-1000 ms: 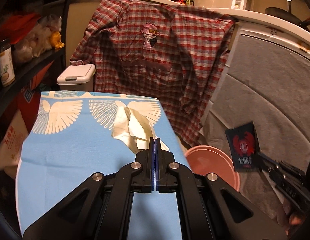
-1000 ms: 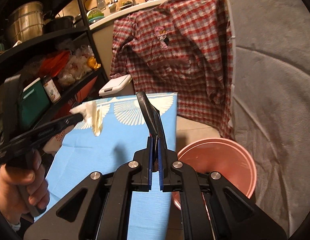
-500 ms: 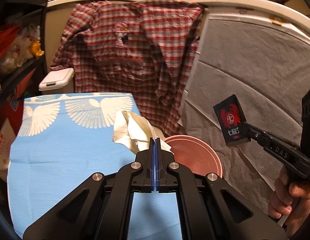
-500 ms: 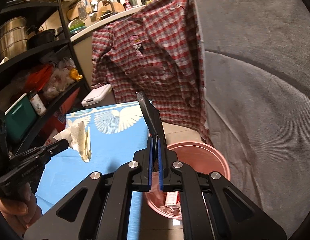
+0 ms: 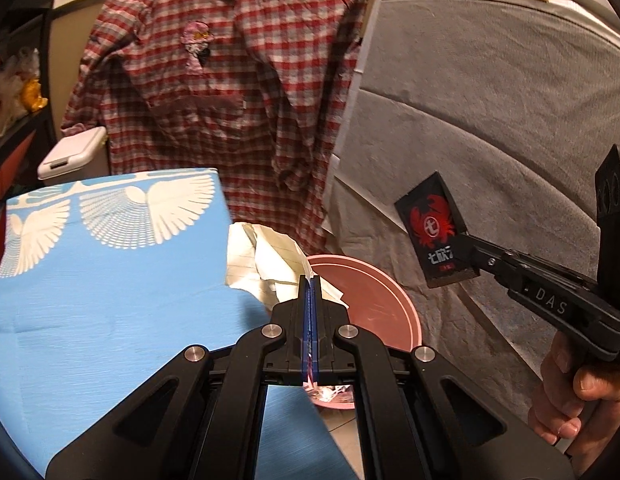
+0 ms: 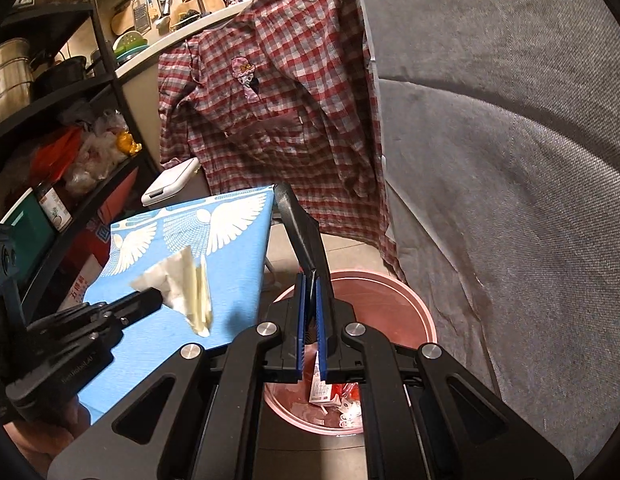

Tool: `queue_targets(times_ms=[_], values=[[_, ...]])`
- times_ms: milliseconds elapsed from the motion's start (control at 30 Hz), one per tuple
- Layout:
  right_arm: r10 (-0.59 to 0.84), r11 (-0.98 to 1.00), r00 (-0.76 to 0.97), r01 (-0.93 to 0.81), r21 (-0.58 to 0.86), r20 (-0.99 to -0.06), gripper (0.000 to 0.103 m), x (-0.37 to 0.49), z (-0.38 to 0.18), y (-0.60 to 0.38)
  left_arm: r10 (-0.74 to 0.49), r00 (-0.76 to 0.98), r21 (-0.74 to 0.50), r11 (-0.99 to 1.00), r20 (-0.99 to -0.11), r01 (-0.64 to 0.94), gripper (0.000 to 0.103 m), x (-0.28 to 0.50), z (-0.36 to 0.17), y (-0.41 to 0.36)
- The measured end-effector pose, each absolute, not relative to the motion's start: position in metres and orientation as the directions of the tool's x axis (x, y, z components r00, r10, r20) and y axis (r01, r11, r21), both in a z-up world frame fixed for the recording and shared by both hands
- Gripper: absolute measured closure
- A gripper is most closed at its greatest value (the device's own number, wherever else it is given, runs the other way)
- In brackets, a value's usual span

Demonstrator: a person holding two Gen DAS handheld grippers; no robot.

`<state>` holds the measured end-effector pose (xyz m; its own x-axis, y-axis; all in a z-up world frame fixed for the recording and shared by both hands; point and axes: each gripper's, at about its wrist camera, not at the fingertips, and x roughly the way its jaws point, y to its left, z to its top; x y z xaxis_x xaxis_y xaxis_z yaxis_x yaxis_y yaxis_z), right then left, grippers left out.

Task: Collect trash
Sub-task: 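Carry the tissue with the left gripper and pouch with the right gripper over the bucket, then open the left gripper to drop the tissue while the right gripper drops the pouch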

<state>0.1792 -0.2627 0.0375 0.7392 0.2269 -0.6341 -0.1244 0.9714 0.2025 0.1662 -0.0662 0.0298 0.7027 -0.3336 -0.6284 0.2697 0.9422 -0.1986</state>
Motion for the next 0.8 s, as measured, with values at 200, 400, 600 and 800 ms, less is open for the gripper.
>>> queue_targets(times_ms=[200,400,600,800], values=[[0.213,0.973,0.728,-0.1,0.207,-0.652,0.098,0.19,0.029,-0.27,-0.363,0.672,-0.212,0.931,-0.645,0.299,0.103,0.175,0.018,-0.086],[0.206,0.974,0.718,-0.081,0.213,-0.665,0.098,0.198,0.021,-0.274,-0.378,0.639,-0.223,0.923,-0.67,0.312,0.103,0.185,0.002,-0.102],[0.202,0.974,0.71,-0.075,0.213,-0.675,0.098,0.204,0.015,-0.274,-0.372,0.61,-0.22,0.924,-0.7,0.311,0.103,0.193,-0.013,-0.11],[0.193,0.977,0.689,-0.065,0.205,-0.699,0.092,0.21,0.007,-0.273,-0.37,0.586,-0.226,0.925,-0.721,0.306,0.101,0.2,-0.022,-0.112]])
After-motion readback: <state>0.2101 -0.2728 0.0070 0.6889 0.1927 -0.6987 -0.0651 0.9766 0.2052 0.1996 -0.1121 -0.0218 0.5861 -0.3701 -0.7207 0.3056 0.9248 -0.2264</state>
